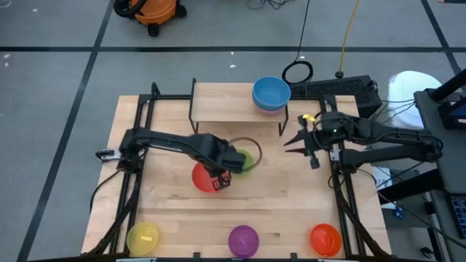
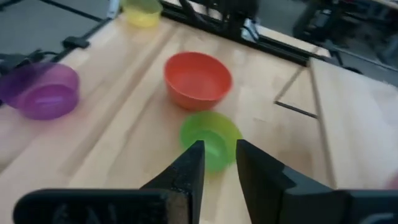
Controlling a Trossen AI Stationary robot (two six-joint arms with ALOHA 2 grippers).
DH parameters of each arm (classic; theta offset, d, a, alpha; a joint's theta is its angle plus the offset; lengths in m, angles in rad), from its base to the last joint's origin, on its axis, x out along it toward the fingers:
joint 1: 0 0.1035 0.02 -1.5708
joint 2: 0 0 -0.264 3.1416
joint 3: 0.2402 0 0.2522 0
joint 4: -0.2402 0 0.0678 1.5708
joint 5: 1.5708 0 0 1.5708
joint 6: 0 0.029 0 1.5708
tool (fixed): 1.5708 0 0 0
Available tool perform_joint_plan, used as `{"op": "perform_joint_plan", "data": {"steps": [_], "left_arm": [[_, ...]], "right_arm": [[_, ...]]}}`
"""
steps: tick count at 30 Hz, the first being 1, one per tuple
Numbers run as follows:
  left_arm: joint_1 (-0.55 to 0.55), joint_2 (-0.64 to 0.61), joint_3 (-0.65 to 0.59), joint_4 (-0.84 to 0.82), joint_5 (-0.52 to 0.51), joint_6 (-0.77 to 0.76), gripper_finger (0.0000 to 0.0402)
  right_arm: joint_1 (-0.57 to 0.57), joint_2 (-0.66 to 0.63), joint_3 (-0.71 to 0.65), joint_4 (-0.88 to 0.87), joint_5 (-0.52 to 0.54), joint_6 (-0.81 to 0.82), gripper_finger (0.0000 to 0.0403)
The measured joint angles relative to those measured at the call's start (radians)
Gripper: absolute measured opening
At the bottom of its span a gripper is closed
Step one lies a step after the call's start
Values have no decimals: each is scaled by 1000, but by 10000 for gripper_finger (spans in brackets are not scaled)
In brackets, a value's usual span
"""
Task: Place and stack bowls onto a shelf
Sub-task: Stack the top orange bowl on top of the blue bowl on the shelf
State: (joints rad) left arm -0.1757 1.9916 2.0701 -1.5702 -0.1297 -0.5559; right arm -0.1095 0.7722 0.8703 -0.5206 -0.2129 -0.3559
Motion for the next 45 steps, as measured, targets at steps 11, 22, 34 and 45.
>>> {"op": "perform_joint_plan", "data": {"steps": [11, 22, 34, 45], "left_arm": [[-49, -229, 0, -3, -187, -92, 81], [-88, -319, -6, -2, -265, -68, 81], [-70, -343, -6, -1, -269, -56, 81], [-30, -342, -6, -1, -269, -55, 81]], "right_arm": [[152, 200, 0, 212, 184, -17, 90], [232, 456, 0, 475, 264, -32, 89], [270, 698, 0, 704, 261, -144, 89], [271, 817, 0, 864, 263, -292, 89]]}}
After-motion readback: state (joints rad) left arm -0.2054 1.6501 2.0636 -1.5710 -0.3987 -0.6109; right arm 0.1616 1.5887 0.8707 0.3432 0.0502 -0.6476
